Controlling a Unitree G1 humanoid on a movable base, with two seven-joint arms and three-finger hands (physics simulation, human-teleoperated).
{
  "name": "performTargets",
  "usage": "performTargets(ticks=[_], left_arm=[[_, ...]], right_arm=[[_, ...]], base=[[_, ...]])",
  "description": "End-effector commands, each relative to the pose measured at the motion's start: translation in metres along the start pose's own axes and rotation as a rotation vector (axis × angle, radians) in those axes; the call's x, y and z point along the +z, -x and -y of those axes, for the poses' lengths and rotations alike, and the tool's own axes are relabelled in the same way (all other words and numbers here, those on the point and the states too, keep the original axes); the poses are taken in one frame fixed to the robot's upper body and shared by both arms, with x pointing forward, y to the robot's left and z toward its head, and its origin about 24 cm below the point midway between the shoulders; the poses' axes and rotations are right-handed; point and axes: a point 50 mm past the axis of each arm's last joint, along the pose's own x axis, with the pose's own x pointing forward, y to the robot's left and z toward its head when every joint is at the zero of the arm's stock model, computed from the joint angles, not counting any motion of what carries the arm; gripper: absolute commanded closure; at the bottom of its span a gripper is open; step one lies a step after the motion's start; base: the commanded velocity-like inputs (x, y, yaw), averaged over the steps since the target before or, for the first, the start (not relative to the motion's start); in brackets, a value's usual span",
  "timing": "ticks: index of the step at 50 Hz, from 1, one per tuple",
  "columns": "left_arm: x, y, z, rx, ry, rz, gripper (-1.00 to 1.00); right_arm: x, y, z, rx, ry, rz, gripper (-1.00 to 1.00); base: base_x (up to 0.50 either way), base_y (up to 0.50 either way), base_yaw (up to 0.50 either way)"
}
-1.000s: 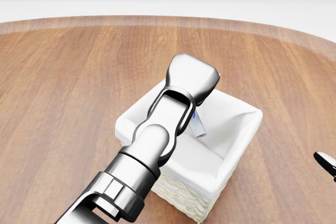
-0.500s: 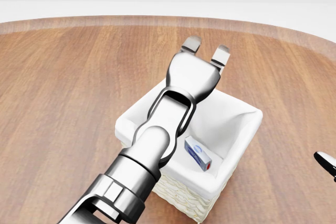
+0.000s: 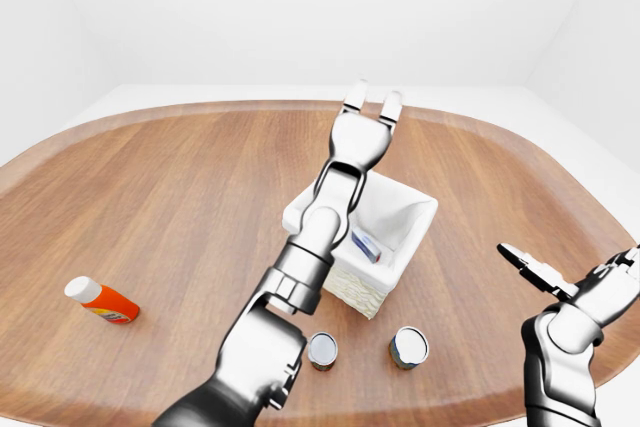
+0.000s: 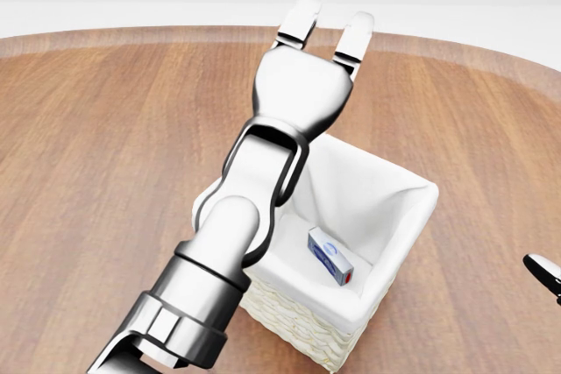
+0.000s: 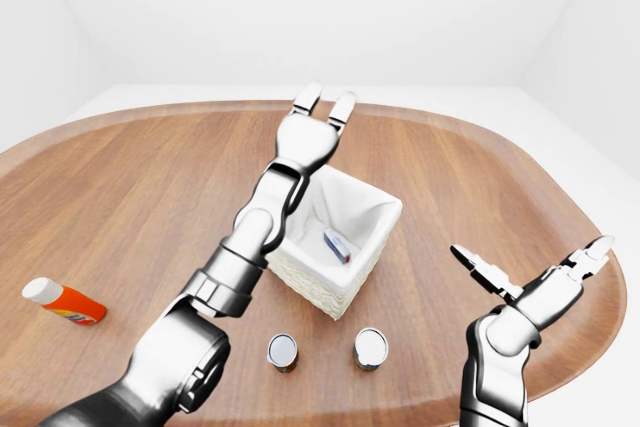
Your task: Pick up the alphabet soup and the cream cheese box, and put them in the basket.
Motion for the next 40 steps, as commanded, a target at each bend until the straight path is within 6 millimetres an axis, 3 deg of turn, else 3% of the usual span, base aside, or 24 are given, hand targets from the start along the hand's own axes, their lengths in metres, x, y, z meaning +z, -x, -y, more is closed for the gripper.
performTargets(ticks=[1,7,9,25,32,40], left_arm=[[-0.028,0.002,-0.024,0.166,0.081,-0.062,-1.0],[-0.044,0.009,-0.032,0.248,0.26,-0.091,-1.0],[-0.047,0.014,-0.032,0.264,0.19,-0.095,-1.0],[-0.073,0.058,-0.056,0.411,0.246,-0.172,-1.0],[-0.089,0.074,-0.042,0.444,0.32,-0.217,-1.0],[-0.108,0.102,-0.04,0.545,0.353,-0.273,-1.0]], right_arm=[[0.0,0.0,0.0,0.0,0.0,0.0,-1.0],[0.0,0.0,0.0,0.0,0.001,-0.001,-1.0],[0.001,0.0,0.0,0.0,-0.001,0.005,-1.0],[0.0,0.0,0.001,-0.002,0.006,0.001,-1.0],[0.0,0.001,0.0,0.0,0.005,0.005,-1.0],[0.001,0.001,0.001,-0.004,0.003,0.004,-1.0]], base=[[0.0,0.0,0.0],[0.0,0.0,0.0],[0.0,0.0,0.0],[0.0,0.0,0.0],[0.0,0.0,0.0],[0.0,0.0,0.0]])
